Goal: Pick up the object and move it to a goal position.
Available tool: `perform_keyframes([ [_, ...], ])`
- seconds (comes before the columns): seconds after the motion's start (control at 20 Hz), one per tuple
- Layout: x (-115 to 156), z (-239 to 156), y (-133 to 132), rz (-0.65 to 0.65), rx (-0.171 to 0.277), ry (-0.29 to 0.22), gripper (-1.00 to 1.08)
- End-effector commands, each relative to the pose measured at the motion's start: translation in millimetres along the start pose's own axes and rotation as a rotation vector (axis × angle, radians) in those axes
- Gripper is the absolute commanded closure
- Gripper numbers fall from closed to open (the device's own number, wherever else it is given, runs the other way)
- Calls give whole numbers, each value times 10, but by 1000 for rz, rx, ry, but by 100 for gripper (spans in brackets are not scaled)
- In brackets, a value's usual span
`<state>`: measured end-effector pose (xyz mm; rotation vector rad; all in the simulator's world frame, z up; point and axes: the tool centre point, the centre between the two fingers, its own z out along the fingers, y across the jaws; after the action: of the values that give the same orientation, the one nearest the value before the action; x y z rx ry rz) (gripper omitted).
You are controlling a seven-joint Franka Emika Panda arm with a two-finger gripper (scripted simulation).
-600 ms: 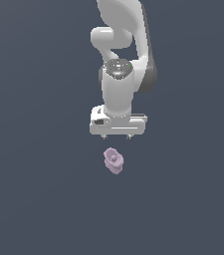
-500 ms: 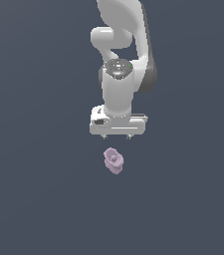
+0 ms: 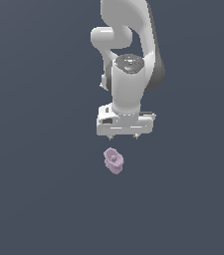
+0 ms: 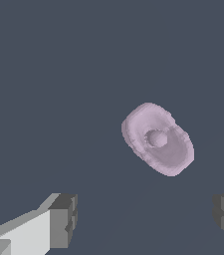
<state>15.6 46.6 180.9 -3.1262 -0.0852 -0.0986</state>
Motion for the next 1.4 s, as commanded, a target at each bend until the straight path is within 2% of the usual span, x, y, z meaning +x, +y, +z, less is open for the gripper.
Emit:
perform_keyframes([
  [0.0, 2, 0, 5, 0, -1, 0, -92],
  [0.6, 68, 95, 63, -114, -4, -11, -92],
  [1.35, 252, 405, 264, -466, 0, -46, -92],
])
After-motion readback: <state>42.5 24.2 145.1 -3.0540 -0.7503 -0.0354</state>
